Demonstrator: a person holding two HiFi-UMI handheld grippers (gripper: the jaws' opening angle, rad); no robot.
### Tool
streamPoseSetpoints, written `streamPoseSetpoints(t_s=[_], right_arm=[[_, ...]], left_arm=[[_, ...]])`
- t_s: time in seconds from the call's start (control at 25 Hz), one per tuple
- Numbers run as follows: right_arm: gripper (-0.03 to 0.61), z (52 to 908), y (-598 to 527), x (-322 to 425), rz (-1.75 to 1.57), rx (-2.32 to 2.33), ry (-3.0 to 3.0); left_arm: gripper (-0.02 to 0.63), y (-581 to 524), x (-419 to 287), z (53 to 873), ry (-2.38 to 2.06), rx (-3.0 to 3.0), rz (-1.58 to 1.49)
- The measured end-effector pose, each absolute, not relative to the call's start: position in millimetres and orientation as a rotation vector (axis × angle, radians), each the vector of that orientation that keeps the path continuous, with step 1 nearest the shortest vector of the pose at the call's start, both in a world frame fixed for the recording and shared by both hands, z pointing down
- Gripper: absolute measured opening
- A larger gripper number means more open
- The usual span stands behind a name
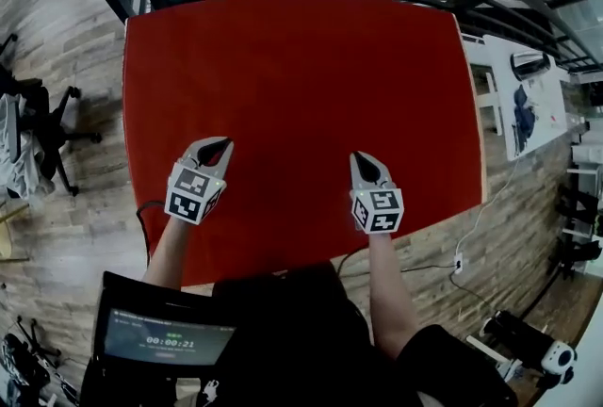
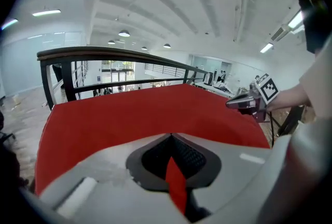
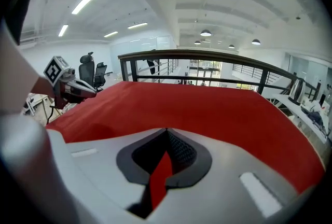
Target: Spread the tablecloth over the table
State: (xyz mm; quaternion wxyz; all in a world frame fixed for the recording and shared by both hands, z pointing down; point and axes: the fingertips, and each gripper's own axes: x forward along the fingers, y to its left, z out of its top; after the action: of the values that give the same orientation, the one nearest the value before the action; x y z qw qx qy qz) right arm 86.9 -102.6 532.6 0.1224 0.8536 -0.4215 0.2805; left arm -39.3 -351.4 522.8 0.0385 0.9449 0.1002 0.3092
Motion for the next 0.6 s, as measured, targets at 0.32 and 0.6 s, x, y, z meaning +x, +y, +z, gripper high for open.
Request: streamPoseSetpoints(t_s=[0.32,0.6], right_arm=[[0.008,533.9,-9.5,108.3,0.764,2.451,-1.403],[0.009,549.9,56.1,122.0,0.803,2.427,-1.461]], left_arm=[[0.006,-231.3,-44.1,500.2,0.065,2.862,0.921],[0.006,-160.1,-60.1,508.4,-0.153,2.738,0.862]])
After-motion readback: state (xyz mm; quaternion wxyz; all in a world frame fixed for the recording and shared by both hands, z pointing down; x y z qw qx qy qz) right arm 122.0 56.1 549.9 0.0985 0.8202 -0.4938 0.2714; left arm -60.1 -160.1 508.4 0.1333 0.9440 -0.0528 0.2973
